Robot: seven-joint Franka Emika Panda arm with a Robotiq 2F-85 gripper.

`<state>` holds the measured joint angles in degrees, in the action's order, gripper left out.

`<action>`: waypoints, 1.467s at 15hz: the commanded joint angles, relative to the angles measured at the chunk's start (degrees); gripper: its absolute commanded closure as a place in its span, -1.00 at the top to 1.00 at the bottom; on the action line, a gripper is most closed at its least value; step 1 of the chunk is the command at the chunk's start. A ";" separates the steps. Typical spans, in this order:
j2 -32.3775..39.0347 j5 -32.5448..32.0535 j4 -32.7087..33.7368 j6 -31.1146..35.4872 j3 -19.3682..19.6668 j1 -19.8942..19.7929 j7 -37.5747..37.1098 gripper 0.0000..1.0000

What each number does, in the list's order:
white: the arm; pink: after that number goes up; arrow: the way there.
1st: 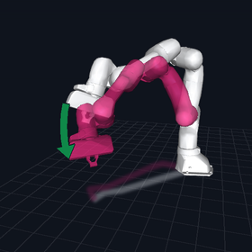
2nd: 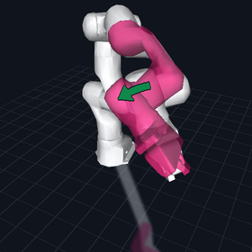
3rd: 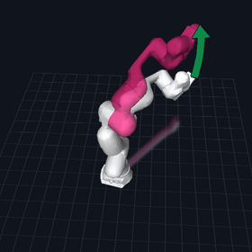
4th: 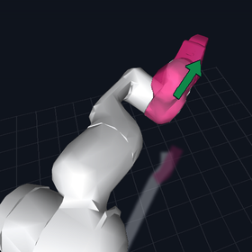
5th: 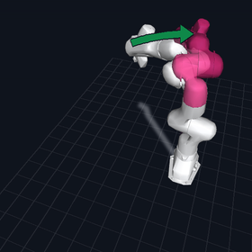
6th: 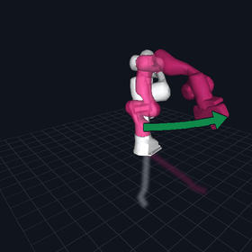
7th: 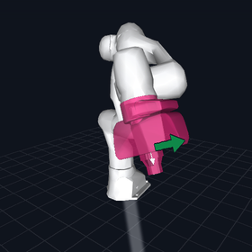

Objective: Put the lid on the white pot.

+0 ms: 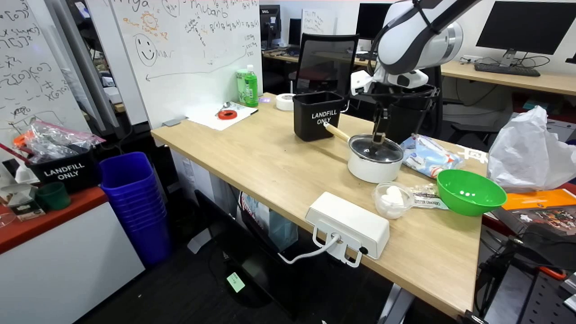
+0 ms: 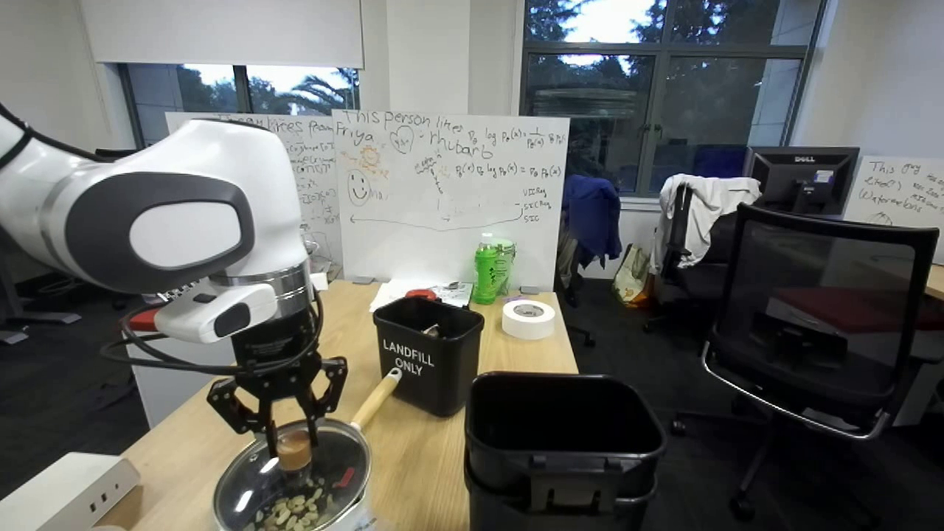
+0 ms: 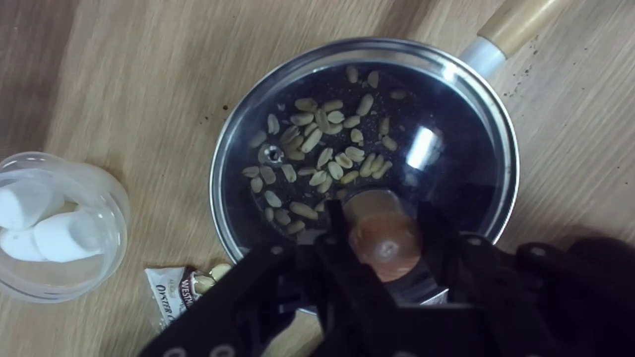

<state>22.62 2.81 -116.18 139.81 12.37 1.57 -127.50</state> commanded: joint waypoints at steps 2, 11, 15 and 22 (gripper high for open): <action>1.21 1.96 0.59 -3.54 -2.13 -1.51 1.21 -0.70; 1.96 -0.16 0.43 -2.82 -1.10 -0.60 -0.19 0.37; -0.49 -0.47 -1.30 1.62 -1.60 -0.25 1.00 1.00; -3.55 -4.08 -0.59 0.25 -1.80 0.23 0.75 1.00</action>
<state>19.06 -1.00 -116.93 140.26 11.19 2.46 -126.59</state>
